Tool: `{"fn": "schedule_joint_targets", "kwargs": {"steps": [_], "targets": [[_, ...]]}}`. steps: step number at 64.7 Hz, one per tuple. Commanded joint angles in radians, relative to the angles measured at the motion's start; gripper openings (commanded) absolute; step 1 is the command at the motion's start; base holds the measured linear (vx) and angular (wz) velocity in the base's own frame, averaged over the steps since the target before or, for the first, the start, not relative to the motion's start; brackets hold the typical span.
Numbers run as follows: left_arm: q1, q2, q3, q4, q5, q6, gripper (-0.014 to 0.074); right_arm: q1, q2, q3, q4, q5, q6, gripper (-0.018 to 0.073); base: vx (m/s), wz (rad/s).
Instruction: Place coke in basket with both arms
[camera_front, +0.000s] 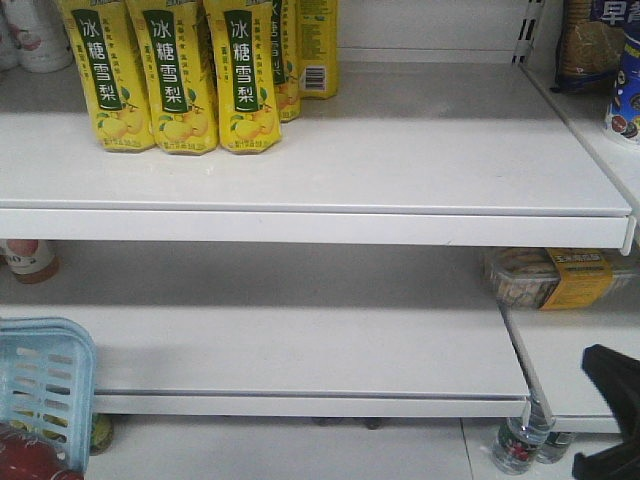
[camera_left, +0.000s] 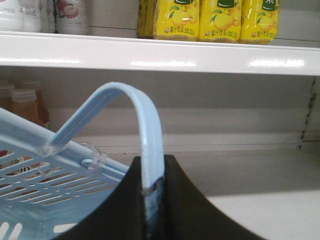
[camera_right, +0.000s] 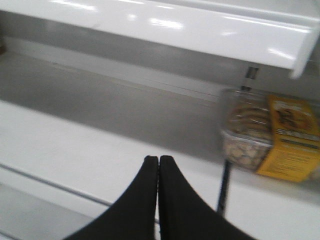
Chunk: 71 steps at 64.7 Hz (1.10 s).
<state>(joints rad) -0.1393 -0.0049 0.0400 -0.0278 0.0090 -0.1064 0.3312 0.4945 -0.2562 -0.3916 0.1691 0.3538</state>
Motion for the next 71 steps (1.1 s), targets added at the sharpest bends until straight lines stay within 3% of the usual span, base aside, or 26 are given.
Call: {"fn": "schedule_joint_targets", "kwargs": {"steps": [1,10,18,29,44,66,71], "targets": [[-0.002,-0.022,-0.003,0.028,-0.173,0.016,-0.0006,-0.131,0.004,-0.029,0.012,-0.073,0.006,-0.0009,0.00,0.00],[-0.002,-0.022,-0.003,0.028,-0.173,0.016,-0.0006,-0.335,-0.061,-0.029,0.067,-0.073,0.007,-0.0009,0.00,0.00],[-0.002,-0.022,-0.003,0.028,-0.173,0.016,-0.0006,-0.439,-0.163,-0.029,0.061,-0.069,-0.032,-0.0009,0.00,0.00],[-0.002,-0.022,-0.003,0.028,-0.173,0.016,-0.0006,-0.449,-0.267,-0.029,0.027,-0.021,-0.161,-0.0009,0.00,0.00],[-0.002,-0.022,-0.003,0.028,-0.173,0.016,-0.0006,-0.449,-0.361,-0.027,0.042,0.083,-0.183,-0.0009,0.00,0.00],[-0.002,-0.022,-0.003,0.028,-0.173,0.016,-0.0006,-0.449,-0.507,0.301,0.086,-0.327,-0.139,-0.0009,0.00,0.00],[-0.002,-0.022,-0.003,0.028,-0.173,0.016,-0.0006,-0.449,-0.524,0.289,0.097,-0.257,-0.099,-0.0009,0.00,0.00]]}}
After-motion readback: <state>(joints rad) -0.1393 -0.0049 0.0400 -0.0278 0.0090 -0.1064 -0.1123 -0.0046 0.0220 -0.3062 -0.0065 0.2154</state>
